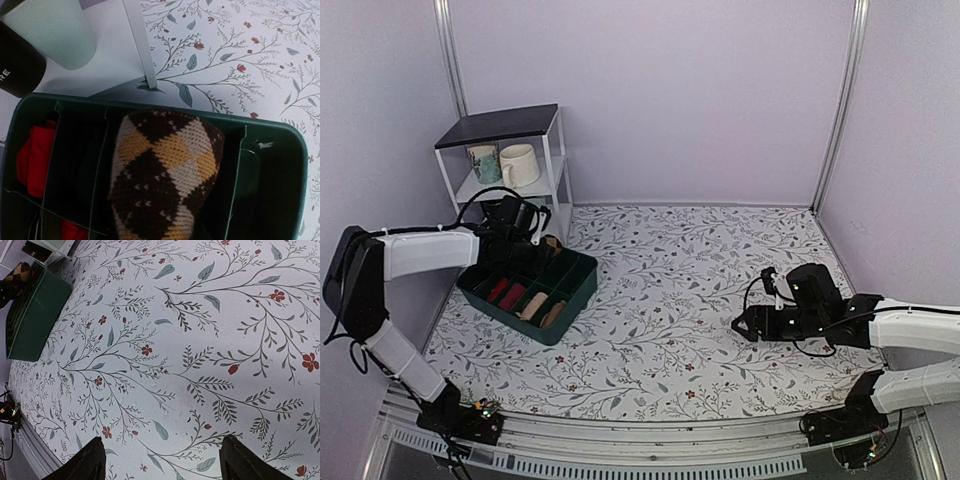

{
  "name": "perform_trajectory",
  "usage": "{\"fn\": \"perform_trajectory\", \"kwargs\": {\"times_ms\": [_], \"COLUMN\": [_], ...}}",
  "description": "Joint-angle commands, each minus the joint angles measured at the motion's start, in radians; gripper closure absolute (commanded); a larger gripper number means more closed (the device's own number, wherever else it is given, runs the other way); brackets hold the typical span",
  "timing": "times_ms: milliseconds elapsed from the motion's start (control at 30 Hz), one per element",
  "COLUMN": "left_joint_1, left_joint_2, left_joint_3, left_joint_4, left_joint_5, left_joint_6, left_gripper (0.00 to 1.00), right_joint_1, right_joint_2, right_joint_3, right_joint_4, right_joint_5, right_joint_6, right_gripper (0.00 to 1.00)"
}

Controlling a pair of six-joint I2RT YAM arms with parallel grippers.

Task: Roll the socks
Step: Place the sock in the storage box.

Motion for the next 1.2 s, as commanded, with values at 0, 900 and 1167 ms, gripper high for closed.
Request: {"fn": "perform_trajectory", "kwargs": {"times_ms": [0,900,1167], "left_joint_1": [0.006,-0.127,-0.122], "left_joint_2": [0.034,0.285,0.381], "left_joint_3": [-0.025,0.207,0.286], "left_joint_4": [0.030,-0.204,-0.283], "left_joint_5": [0.049,-0.107,-0.064], "left_joint_6": [-0.032,-0.228,-0.204], "left_gripper": [1.00,1.00,1.00], "right_joint_1": [-0.012,-0.037,-0.038], "right_joint_2": [-0.004,-0.144,-0.144], "right_joint_3": [-0.010,-0.132,-0.156], "right_joint_4": [0.007,0.097,0.128], "right_joint_5": [0.037,-0.014,-0.023], "right_joint_6": [0.059,-0.015,0.000], "right_gripper": [0.21,0.21,0.21]}}
